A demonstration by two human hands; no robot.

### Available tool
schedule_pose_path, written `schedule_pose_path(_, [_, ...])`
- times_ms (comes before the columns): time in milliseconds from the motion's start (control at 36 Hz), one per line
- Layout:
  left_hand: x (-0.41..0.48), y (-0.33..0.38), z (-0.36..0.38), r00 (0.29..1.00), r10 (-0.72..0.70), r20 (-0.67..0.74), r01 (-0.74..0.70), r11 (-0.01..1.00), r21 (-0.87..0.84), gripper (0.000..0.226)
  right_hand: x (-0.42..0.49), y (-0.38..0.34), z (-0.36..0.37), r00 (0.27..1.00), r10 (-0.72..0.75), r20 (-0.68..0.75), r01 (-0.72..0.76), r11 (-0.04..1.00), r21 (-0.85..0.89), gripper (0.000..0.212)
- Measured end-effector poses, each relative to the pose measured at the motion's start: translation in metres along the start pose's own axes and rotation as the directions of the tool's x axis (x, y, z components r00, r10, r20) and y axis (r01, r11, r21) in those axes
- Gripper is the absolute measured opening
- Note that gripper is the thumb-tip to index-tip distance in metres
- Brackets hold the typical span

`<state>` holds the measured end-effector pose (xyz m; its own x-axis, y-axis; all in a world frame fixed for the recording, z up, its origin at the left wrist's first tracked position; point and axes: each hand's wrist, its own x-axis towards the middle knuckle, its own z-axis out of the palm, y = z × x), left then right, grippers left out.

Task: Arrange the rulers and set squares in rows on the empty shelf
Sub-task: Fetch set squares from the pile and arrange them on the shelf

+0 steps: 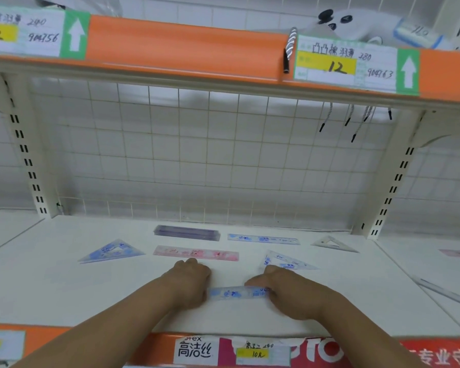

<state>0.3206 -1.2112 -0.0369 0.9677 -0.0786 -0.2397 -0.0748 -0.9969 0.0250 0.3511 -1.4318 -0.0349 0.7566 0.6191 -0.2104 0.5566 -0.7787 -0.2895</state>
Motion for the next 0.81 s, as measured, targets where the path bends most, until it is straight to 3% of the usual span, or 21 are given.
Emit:
schedule_pose_path(278, [-0.002, 0.003, -0.003, 1.0, 0.007, 0.006, -0.007, 1.0, 0.004, 0.035, -0.004, 0.0, -0.002, 1.0, -0.001, -0.02, 0.001, 0.999, 0.033, 0.038])
schedule_pose_path(472, [-0.003, 0.003, -0.005, 1.0, 0.005, -0.002, -0.005, 1.0, 0.014, 0.039, -0.001, 0.002, -0.005, 1.0, 0.015, 0.004, -0.015, 0.999, 0.045, 0.046])
schedule_pose_path(722, [-0.003, -0.005, -0.004, 0.998, -0.064, 0.018, 0.065, 0.997, -0.035, 0.046, 0.021, 0.014, -0.018, 0.977, 0.043, -0.211, -0.036, 0.999, 0.039, 0.025])
schedule_pose_path(806, [-0.005, -0.01, -0.004, 0.995, -0.094, 0.029, 0.095, 0.994, -0.052, 0.048, 0.035, 0.021, -0.023, 0.964, 0.069, -0.256, -0.06, 0.997, 0.039, 0.029])
